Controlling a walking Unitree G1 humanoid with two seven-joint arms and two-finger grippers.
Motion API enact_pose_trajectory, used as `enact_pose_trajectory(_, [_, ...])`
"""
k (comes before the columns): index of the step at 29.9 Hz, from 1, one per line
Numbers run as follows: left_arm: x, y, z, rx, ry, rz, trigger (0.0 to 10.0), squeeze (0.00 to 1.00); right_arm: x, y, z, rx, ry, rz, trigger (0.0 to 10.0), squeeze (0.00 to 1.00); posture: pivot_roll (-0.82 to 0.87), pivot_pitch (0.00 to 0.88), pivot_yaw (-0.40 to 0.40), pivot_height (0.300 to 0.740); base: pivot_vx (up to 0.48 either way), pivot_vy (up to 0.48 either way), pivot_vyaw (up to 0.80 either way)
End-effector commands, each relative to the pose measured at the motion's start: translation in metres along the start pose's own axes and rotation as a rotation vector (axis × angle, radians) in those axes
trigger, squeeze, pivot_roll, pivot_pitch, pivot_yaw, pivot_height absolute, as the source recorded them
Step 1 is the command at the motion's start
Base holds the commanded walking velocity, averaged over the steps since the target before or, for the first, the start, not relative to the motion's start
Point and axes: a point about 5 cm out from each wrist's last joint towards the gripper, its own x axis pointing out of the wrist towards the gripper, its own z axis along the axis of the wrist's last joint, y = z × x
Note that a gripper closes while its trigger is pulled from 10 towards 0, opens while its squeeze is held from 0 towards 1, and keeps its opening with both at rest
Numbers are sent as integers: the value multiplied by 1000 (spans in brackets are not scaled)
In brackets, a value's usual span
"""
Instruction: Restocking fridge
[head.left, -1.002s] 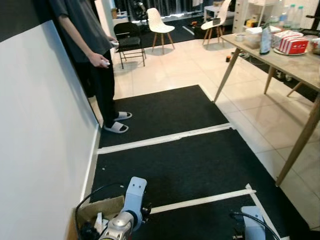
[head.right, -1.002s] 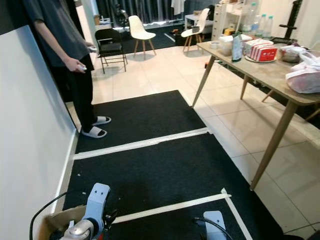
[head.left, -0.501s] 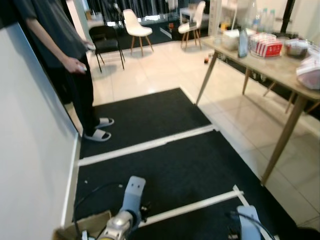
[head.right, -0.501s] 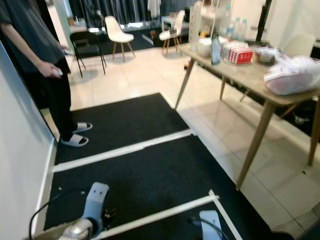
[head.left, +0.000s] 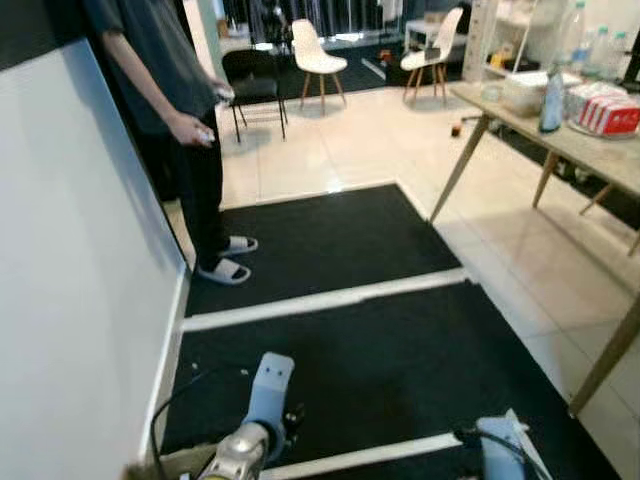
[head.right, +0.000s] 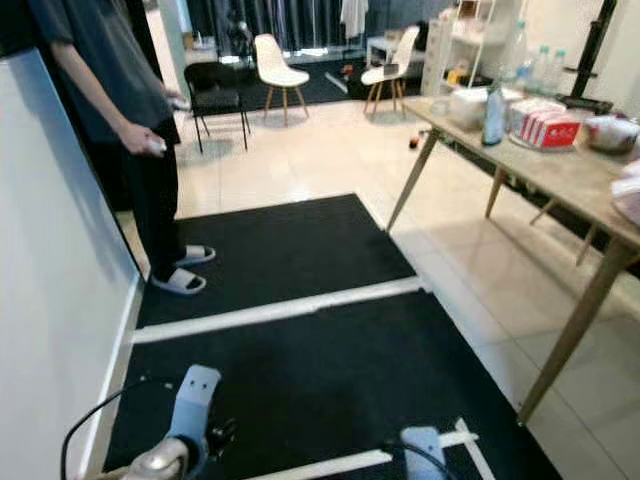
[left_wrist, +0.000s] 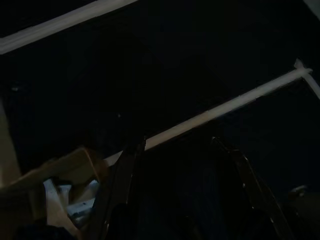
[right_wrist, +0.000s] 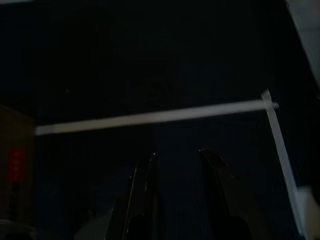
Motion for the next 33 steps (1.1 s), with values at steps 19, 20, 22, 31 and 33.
enact_pose_trajectory(19, [1, 14, 13, 7, -13, 22, 10000, 0, 4, 6, 14, 27, -50, -2, 10000, 0, -78, 0, 136, 726, 301, 0, 0])
enact_pose_trajectory(20, [1, 13, 12, 2, -12, 23, 10000, 0, 4, 5, 14, 25, -50, -2, 10000, 0, -78, 0, 136, 726, 0, 0, 0])
enact_pose_trajectory(22, [1, 11, 7, 14, 11, 27, 10000, 0, 4, 4, 15, 22, -51, -2, 10000, 0, -80, 0, 129, 726, 0, 0, 0])
enact_pose_trajectory(31, [-2, 9, -3, 5, 20, 31, 10000, 0, 3, -1, 13, 4, -48, -3, 10000, 0, -86, 0, 114, 726, 0, 0, 0])
enact_pose_trajectory(33, [-2, 8, -3, 1, 18, 32, 10000, 0, 3, -2, 13, 5, -48, -2, 10000, 0, -85, 0, 108, 726, 0, 0, 0])
